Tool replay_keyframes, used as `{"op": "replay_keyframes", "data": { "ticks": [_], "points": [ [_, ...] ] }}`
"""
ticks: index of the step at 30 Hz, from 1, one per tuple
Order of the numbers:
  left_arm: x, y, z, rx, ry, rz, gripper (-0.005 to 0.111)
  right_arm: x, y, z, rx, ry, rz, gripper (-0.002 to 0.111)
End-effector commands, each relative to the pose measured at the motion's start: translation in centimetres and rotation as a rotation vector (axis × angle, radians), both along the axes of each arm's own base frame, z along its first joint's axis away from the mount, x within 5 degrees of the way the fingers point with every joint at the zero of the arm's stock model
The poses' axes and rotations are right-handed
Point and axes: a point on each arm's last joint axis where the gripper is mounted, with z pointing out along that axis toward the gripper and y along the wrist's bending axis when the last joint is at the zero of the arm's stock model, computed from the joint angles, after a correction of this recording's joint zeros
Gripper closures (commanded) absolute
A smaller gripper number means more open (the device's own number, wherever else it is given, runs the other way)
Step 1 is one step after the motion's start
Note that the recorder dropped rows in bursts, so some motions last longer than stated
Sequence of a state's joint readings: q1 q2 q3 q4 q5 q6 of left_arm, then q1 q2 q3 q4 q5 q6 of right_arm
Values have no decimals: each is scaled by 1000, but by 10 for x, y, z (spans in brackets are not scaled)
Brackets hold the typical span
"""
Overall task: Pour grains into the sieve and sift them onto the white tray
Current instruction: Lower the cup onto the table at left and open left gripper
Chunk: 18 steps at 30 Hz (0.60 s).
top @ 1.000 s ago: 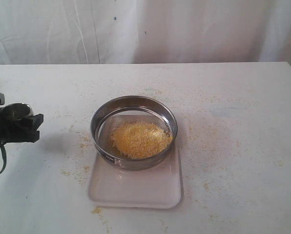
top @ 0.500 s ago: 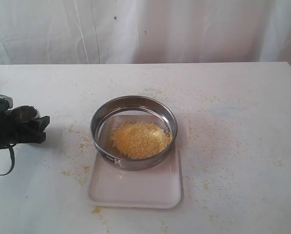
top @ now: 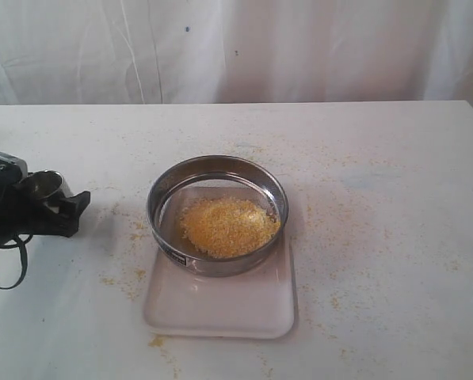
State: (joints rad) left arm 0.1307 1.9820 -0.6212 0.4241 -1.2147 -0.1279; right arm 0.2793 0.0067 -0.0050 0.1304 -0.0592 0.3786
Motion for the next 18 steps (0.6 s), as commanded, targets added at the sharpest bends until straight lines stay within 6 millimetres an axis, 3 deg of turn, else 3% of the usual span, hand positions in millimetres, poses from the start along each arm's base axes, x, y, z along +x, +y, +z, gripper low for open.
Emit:
{"op": "replay_keyframes", "data": {
  "ticks": [1, 10, 15, 18],
  "points": [
    [-7, 0, 17, 64, -54, 2, 9, 0, 0, -1, -1, -11, -2, 108],
    [-29, -3, 59, 78, -165, 7, 14, 0, 0, -1, -1, -11, -2, 108],
    [-56, -6, 88, 22, -239, 24, 21, 0, 0, -1, -1, -11, -2, 108],
    [-77, -8, 98, -29, -225, 41, 32, 0, 0, -1, -1, -11, -2, 108]
  ]
}}
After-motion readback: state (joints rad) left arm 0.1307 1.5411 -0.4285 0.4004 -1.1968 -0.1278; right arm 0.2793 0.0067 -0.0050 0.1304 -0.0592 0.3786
